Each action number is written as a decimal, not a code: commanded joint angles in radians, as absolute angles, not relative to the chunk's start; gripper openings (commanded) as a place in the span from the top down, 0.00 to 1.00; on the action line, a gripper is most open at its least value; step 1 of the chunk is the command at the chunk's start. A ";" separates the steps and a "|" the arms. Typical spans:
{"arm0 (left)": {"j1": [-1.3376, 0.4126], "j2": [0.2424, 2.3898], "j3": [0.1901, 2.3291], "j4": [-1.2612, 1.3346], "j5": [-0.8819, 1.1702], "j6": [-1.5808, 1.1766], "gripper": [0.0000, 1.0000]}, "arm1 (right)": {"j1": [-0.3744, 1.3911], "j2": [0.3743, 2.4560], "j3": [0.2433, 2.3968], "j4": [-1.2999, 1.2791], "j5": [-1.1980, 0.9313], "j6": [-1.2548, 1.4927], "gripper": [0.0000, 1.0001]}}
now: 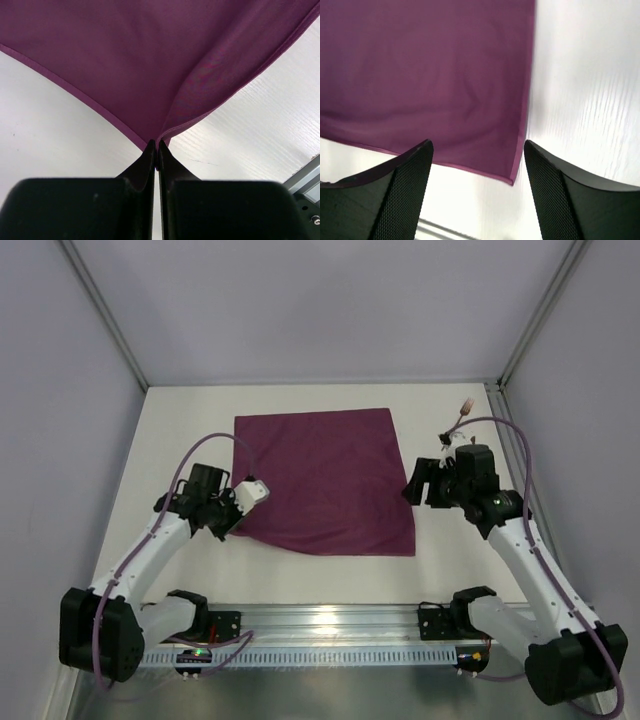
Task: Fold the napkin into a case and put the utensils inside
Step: Flatten out the crumpled napkin at the center of the board, then pick up the flattened napkin from the center of the board, then fold and flatten the napkin at the center of the board.
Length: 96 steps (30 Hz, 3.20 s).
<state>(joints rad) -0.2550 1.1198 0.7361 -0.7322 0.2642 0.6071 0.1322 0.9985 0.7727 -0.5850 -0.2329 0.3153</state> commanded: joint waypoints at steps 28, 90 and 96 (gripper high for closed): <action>-0.255 1.066 0.698 -0.729 0.242 0.502 1.00 | 0.526 0.998 0.486 -0.571 -0.167 -1.069 0.37; -0.204 1.262 1.092 -0.646 -0.067 0.291 1.00 | 0.376 1.264 1.014 -0.347 -0.288 -0.574 0.97; -0.176 1.489 1.189 -0.476 -0.107 0.291 1.00 | 0.299 1.566 1.189 -0.259 -0.276 -0.467 0.97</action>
<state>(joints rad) -0.1909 1.4235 1.1271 -0.6338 -0.0647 0.2989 0.3145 1.4902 1.0981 -0.3912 -0.2691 -0.5636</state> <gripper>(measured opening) 0.008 0.038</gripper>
